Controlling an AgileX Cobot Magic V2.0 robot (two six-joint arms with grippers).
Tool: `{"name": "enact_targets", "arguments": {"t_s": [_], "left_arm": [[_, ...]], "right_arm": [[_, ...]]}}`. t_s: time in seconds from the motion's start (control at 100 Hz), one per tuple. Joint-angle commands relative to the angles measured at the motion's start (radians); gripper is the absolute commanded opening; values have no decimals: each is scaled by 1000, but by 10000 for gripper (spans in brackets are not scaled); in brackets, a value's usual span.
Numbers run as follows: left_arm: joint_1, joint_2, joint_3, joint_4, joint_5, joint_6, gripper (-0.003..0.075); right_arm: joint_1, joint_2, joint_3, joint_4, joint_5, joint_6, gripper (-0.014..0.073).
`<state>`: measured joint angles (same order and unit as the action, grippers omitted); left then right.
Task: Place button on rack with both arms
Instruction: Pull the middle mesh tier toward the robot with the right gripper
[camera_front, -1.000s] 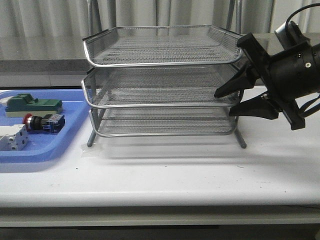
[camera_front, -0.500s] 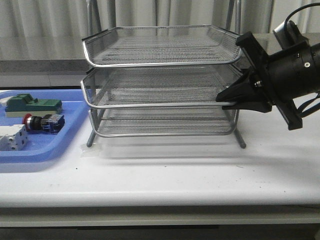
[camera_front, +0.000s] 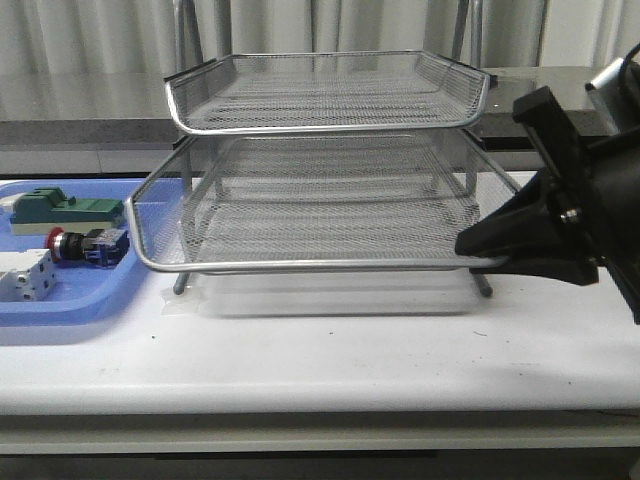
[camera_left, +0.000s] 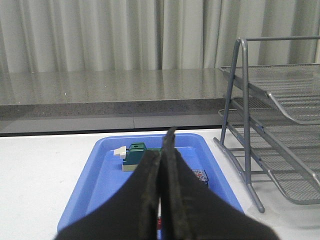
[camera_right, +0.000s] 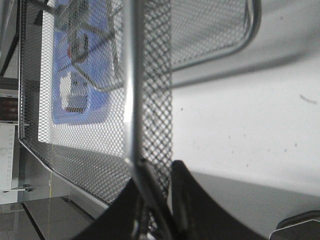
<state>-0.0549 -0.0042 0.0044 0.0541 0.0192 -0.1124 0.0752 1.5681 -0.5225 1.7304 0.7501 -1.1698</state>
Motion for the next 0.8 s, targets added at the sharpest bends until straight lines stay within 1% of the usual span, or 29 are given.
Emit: {"name": "enact_targets", "arguments": {"t_s": [0.0, 0.18, 0.32, 0.37, 0.41, 0.43, 0.44, 0.46, 0.5, 0.53, 0.57, 0.6, 0.63, 0.67, 0.79], "left_arm": [[1, -32, 33, -9, -84, -5, -20], [1, -32, 33, -9, -84, -5, -20], [1, -32, 33, -9, -84, -5, -20], [1, -32, 33, -9, -84, -5, -20], [1, -32, 33, -9, -84, -5, -20], [1, -32, 33, -9, -84, -5, -20], [1, -32, 33, -9, -84, -5, -20], [1, -32, 33, -9, -84, -5, -20], [1, -32, 33, -9, -84, -5, -20], [1, -32, 33, -9, -84, -5, -20], [1, -32, 33, -9, -84, -5, -20], [1, -32, 33, -9, -84, -5, -20], [1, -32, 33, -9, -84, -5, -20], [1, -32, 33, -9, -84, -5, -20], [1, -32, 33, -9, -84, -5, -20]], "right_arm": [[1, -74, 44, -74, -3, -46, 3], [1, -182, 113, -72, -20, -46, 8], [1, -238, 120, -74, -31, -51, 17], [1, -256, 120, -74, -31, -59, 58], [1, -269, 120, -74, -28, -62, 115], [1, -277, 120, -74, -28, -62, 163], [1, -278, 120, -74, -27, -62, 163], [1, -285, 120, -76, -24, -62, 203], [1, -298, 120, -85, -20, -62, 300], [1, -307, 120, -90, -17, -62, 340], [1, -318, 120, -103, -10, -62, 419], [1, -327, 120, -114, -5, -62, 449], [1, -333, 120, -125, -1, -61, 461], [1, -343, 120, -153, 3, -57, 456], [1, -377, 120, -277, 4, 19, 455]]}}
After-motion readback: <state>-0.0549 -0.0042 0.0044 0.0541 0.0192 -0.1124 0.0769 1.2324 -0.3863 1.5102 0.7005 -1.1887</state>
